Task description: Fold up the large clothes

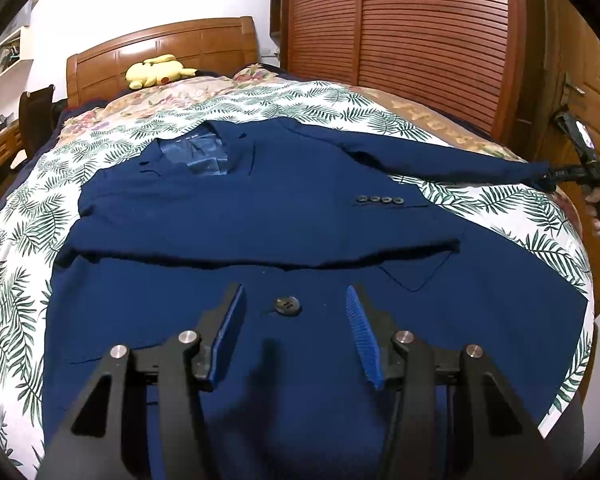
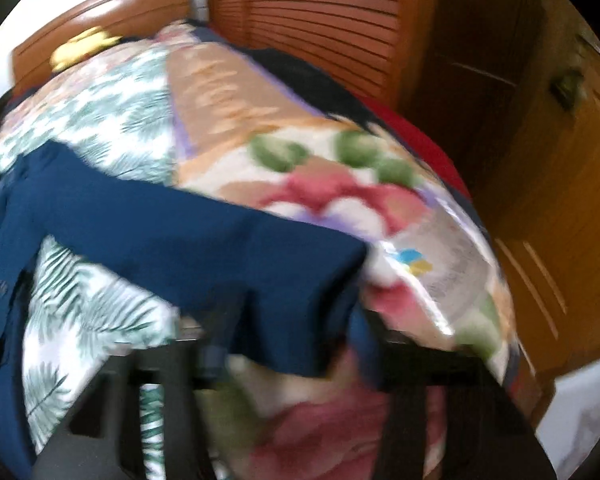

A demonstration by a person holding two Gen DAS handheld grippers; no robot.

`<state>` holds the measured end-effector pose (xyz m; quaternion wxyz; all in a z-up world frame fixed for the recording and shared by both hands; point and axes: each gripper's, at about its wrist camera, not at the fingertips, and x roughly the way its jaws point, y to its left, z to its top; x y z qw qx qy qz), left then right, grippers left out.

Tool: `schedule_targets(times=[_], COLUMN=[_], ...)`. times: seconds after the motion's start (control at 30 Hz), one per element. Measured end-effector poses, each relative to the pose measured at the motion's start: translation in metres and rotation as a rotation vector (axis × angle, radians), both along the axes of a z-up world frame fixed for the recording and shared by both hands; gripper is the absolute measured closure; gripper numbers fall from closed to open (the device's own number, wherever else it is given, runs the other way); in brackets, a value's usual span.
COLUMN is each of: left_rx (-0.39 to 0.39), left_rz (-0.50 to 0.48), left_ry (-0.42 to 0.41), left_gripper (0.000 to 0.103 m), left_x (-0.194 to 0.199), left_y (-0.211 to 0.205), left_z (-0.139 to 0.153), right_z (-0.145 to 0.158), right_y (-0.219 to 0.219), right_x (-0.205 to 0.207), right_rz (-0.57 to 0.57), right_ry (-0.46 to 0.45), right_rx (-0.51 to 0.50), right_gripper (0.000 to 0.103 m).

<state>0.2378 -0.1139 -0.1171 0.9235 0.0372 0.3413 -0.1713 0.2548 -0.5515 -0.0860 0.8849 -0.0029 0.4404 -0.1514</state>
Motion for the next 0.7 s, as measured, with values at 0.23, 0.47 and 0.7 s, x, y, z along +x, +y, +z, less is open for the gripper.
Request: schedule_targets(times=[0.23,0.47,0.7], left_rx=[-0.03,-0.054,-0.026], left_rz=[0.025,0.029,0.045], left_ry=[0.007,-0.016,-0.06], left_gripper=[0.052,0.052,0.052], left_x=[0.0,-0.009,-0.027], left_y=[0.012,0.03,0.055], left_z=[0.003,0.019,0.035], right_z=[0.07,0.126,0.148], right_y=[0.054,0.124,0.213], right_x=[-0.009,0.004,0.033], right_rz=[0.148,0.267,0.391], right_ry=[-0.124,-0.216,-0.266], right_rx=[-0.064,-0.115,-0.131], right_gripper=[0.096,0.096,0.096])
